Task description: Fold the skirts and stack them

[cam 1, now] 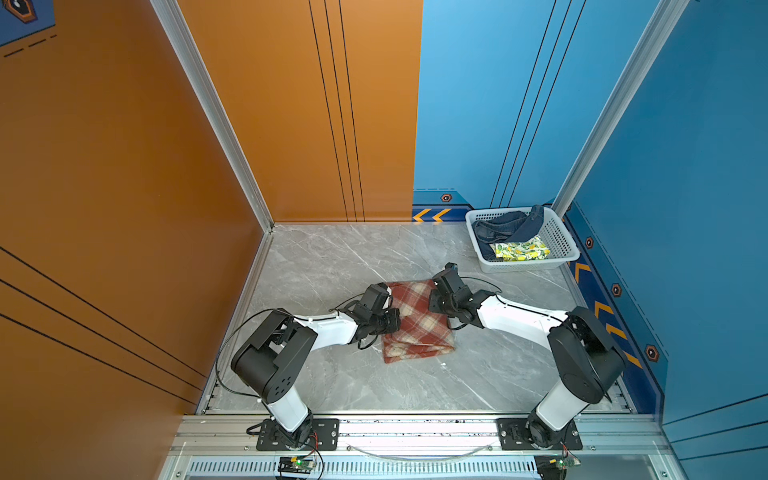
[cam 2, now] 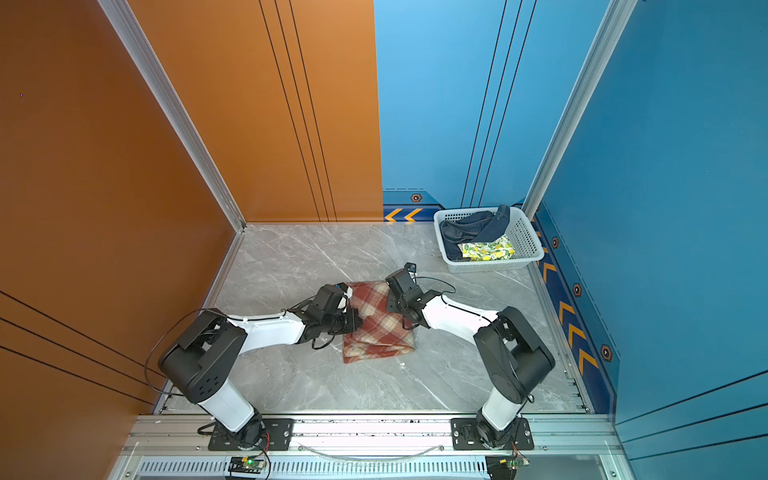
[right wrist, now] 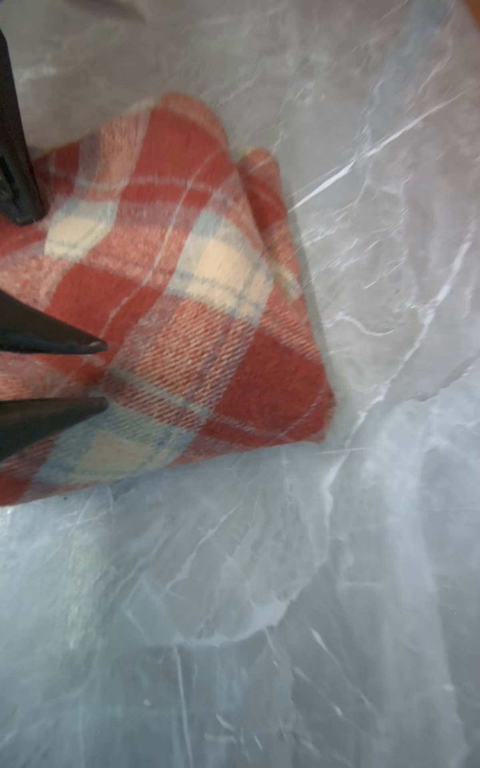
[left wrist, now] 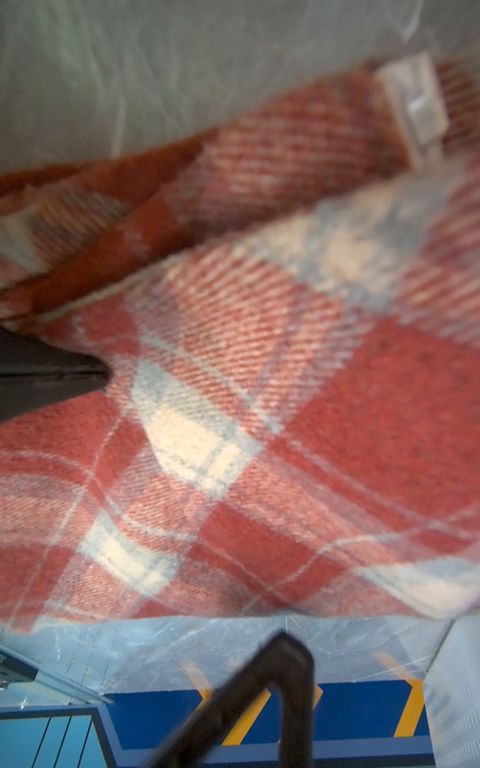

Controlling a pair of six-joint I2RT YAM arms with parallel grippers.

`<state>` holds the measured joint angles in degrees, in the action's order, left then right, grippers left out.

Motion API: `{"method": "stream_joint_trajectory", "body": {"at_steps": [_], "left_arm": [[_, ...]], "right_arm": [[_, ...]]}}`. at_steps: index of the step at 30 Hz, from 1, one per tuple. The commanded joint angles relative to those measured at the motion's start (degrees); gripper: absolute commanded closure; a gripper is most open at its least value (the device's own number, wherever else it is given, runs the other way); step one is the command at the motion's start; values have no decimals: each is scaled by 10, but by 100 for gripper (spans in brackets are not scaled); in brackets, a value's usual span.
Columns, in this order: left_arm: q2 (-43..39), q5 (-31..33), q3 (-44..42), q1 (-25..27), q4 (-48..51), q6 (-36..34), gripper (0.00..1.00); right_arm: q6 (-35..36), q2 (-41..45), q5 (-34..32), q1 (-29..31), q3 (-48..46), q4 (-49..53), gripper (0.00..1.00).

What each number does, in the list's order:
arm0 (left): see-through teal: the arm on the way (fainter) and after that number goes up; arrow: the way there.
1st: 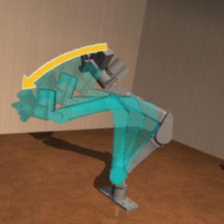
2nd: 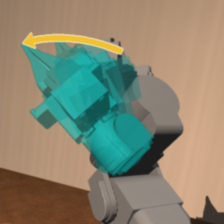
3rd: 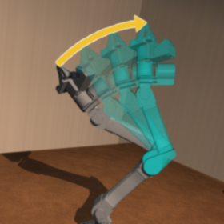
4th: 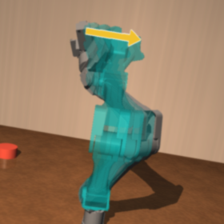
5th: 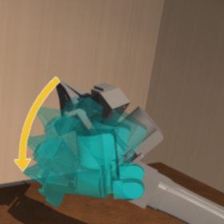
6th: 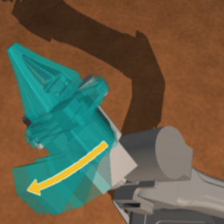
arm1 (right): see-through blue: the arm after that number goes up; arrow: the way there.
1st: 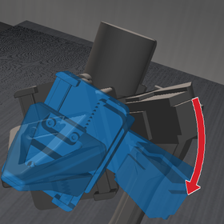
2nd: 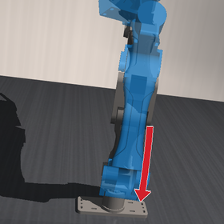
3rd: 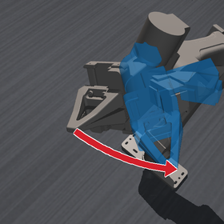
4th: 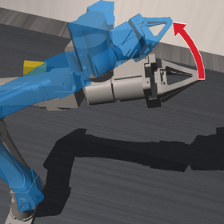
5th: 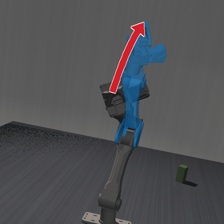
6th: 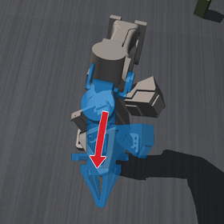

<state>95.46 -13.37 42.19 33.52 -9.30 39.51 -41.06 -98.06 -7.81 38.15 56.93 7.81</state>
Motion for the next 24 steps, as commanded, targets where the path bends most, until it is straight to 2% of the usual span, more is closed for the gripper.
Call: {"method": "stream_joint_trajectory", "body": {"at_steps": [1,4,11,18,24], "left_arm": [[6,14,-26,-18,40,1,100],[8,10,-25,-22,40,0,100],[13,7,-23,-23,33,5,100],[12,7,-24,-23,33,5,100],[11,7,-21,-24,33,5,100]], "right_arm": [[3,-23,-14,12,-14,-15,80],[6,-20,-16,12,-14,-10,79],[32,62,-37,14,3,37,77],[-1,119,-60,61,-64,42,77],[-36,99,-48,89,-121,29,77]]}}
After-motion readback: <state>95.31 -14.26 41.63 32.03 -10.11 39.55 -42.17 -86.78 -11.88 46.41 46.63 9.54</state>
